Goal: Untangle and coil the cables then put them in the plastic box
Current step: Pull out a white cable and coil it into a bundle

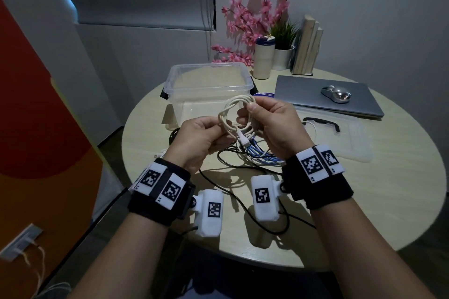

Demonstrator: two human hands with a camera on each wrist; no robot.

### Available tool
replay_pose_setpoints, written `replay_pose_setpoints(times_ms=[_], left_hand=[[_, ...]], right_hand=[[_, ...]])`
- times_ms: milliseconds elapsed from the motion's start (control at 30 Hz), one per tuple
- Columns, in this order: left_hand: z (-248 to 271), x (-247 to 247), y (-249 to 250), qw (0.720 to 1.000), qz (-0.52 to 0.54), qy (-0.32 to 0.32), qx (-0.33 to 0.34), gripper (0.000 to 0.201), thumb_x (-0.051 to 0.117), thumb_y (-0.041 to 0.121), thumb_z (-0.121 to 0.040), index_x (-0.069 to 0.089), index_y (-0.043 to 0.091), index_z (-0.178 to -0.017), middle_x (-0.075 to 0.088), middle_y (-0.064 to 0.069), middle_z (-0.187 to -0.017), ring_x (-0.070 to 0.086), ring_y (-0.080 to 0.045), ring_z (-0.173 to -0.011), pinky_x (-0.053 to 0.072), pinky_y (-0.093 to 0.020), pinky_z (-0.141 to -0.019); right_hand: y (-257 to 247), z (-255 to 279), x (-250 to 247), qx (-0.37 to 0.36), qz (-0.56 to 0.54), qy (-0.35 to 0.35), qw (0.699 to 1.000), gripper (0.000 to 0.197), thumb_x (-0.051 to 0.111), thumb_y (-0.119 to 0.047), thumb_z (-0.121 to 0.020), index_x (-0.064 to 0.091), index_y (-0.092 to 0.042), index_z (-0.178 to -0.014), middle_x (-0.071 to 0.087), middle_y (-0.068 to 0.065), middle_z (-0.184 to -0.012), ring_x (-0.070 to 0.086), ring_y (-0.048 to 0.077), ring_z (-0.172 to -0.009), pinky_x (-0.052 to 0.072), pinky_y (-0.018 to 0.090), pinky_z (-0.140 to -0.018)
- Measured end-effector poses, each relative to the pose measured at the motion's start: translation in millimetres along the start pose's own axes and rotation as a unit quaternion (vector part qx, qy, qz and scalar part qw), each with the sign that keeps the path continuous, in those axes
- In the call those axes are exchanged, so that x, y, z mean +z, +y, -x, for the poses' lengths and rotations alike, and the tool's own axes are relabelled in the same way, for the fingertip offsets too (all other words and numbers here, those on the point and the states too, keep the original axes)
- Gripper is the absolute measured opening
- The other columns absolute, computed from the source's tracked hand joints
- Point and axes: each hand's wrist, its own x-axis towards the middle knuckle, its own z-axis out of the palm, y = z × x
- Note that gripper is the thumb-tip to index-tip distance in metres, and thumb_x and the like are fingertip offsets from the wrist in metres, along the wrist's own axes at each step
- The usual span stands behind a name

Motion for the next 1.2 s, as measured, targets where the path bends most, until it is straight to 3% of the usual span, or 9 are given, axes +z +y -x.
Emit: replay_pose_setpoints(times_ms=[133,267,367,467,667,833,933,1067,1200], left_hand=[[2,0,0,1.0,0.022,-0.022,0.001,0.022,0.046,0.006,-0.097,0.064,-0.003,-0.104,0.073,-0.004,-0.074,0.069,-0.009,-0.064,0.055,-0.025,-0.078],[4,7,4,1.0,0.018,-0.007,0.004,0.018,0.062,0.02,-0.09,0.068,0.004,-0.096,0.073,-0.006,-0.086,0.067,-0.014,-0.08,0.053,-0.026,-0.076],[0,12,4,0.999,-0.008,0.049,0.022,0.008,0.066,0.017,-0.087,0.069,0.011,-0.083,0.069,0.001,-0.072,0.062,-0.011,-0.069,0.049,-0.027,-0.07],[-4,13,-1,0.998,-0.02,0.064,0.009,0.014,0.059,0.018,-0.093,0.069,0.014,-0.084,0.068,0.001,-0.077,0.059,-0.007,-0.068,0.046,-0.021,-0.062],[-3,8,-4,0.998,0.009,-0.032,-0.046,0.021,0.045,0.024,-0.1,0.059,0.019,-0.085,0.065,0.005,-0.08,0.057,-0.008,-0.074,0.047,-0.024,-0.064],[8,8,4,0.99,0.059,-0.107,-0.068,0.009,0.048,0.01,-0.096,0.054,0.014,-0.09,0.062,0.002,-0.068,0.06,-0.009,-0.061,0.052,-0.018,-0.053],[8,9,10,0.995,0.024,-0.082,-0.058,0.011,0.056,-0.001,-0.09,0.054,0.01,-0.088,0.061,-0.004,-0.066,0.059,-0.007,-0.05,0.051,-0.014,-0.049],[7,12,14,0.994,-0.093,-0.029,-0.038,0.013,0.063,0.004,-0.088,0.057,0.004,-0.077,0.06,-0.008,-0.06,0.057,-0.007,-0.043,0.049,-0.015,-0.044],[10,17,17,0.991,-0.116,-0.06,-0.03,0.015,0.06,0.01,-0.091,0.06,0.004,-0.077,0.059,-0.001,-0.052,0.055,-0.008,-0.042,0.047,-0.017,-0.043]], right_hand=[[7,-5,3,-0.031,-0.01,0.063,0.997,0.021,0.049,0.0,-0.094,0.065,-0.01,-0.087,0.059,0.01,-0.072,0.061,0.012,-0.059,0.053,0.023,-0.058],[11,-10,5,-0.054,-0.001,0.096,0.994,0.019,0.05,0.0,-0.094,0.066,-0.008,-0.087,0.06,0.008,-0.07,0.059,0.013,-0.061,0.05,0.026,-0.061],[11,-7,5,-0.041,0.031,0.069,0.996,0.018,0.05,-0.003,-0.094,0.066,-0.01,-0.088,0.061,0.006,-0.073,0.057,0.018,-0.068,0.045,0.027,-0.061],[7,-4,1,-0.023,0.079,0.042,0.996,0.016,0.054,-0.007,-0.093,0.069,-0.008,-0.097,0.065,0.003,-0.077,0.055,0.018,-0.071,0.041,0.027,-0.06],[5,-2,-5,0.003,0.063,0.009,0.998,0.016,0.056,-0.003,-0.091,0.066,-0.001,-0.103,0.063,0.002,-0.074,0.052,0.006,-0.055,0.043,0.021,-0.056],[6,-4,-4,-0.025,0.061,0.035,0.997,0.014,0.055,0.0,-0.091,0.068,-0.002,-0.095,0.061,0.009,-0.072,0.051,0.013,-0.059,0.043,0.018,-0.054],[5,-7,-5,-0.05,0.07,0.05,0.995,0.018,0.055,0.001,-0.09,0.068,-0.01,-0.085,0.061,0.008,-0.069,0.05,0.016,-0.059,0.042,0.02,-0.051],[7,-9,-5,-0.084,0.09,0.073,0.99,0.015,0.055,0.002,-0.09,0.067,-0.004,-0.085,0.057,0.007,-0.064,0.048,0.007,-0.05,0.04,0.017,-0.048],[9,-10,-4,-0.125,0.128,0.117,0.977,0.013,0.059,-0.001,-0.088,0.07,-0.005,-0.091,0.062,0.007,-0.068,0.053,0.007,-0.055,0.044,0.019,-0.055]])
